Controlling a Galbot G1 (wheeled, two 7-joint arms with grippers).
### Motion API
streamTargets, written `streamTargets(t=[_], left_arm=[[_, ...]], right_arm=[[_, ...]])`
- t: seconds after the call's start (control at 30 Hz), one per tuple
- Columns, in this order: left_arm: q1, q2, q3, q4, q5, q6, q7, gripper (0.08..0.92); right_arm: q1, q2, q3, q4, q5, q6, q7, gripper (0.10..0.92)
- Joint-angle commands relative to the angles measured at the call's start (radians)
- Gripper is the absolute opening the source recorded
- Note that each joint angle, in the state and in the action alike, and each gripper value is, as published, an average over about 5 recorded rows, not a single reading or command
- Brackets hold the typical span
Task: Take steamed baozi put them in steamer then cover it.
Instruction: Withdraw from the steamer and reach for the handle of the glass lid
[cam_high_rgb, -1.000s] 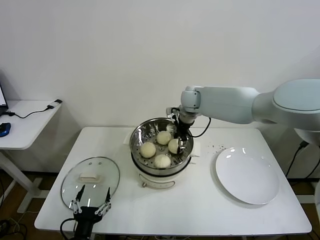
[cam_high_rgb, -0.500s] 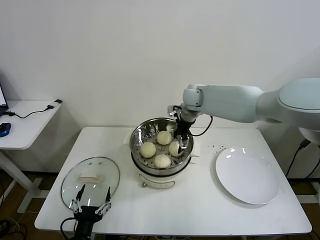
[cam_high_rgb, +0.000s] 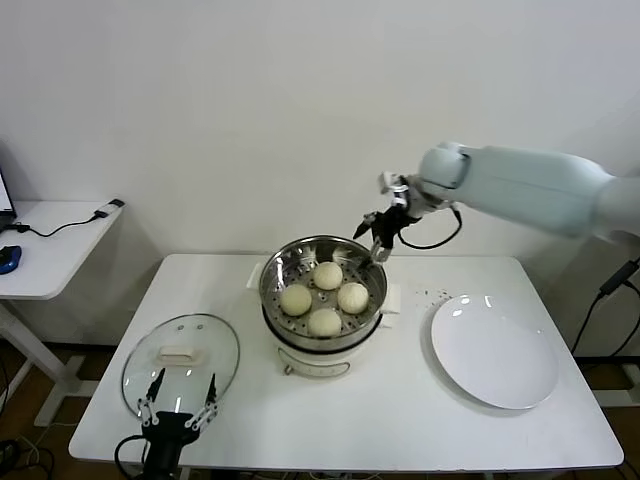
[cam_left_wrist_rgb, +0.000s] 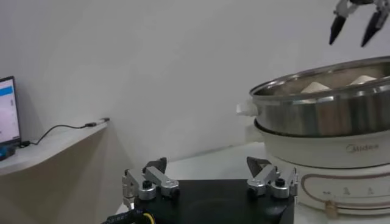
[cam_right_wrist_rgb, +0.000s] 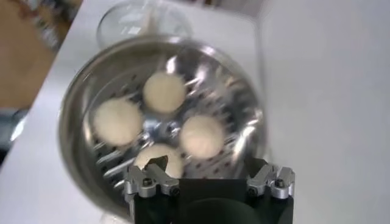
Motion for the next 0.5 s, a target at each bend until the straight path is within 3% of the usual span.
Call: streamTargets(t=[0.03, 0.27, 0.5], left_arm=[[-0.010, 0.000, -0.006, -0.006, 0.020, 0.005, 0.002, 0.823], [-0.025, 0.000, -0.016, -0.019, 0.065, 0.016, 0.004, 0.823], [-0.024, -0.004, -0.051, -0.036, 0.232, 0.032, 0.014, 0.823]], right_arm=[[-0.345, -0.384, 0.423, 0.183, 0.104, 0.263, 0.447, 0.823], [-0.755, -0.489, 0.853, 0.292, 0.069, 0.256, 0.589, 0.823], [-1.177, -0.491, 1.341, 0.389, 0.047, 0.201, 0.697, 0.823]])
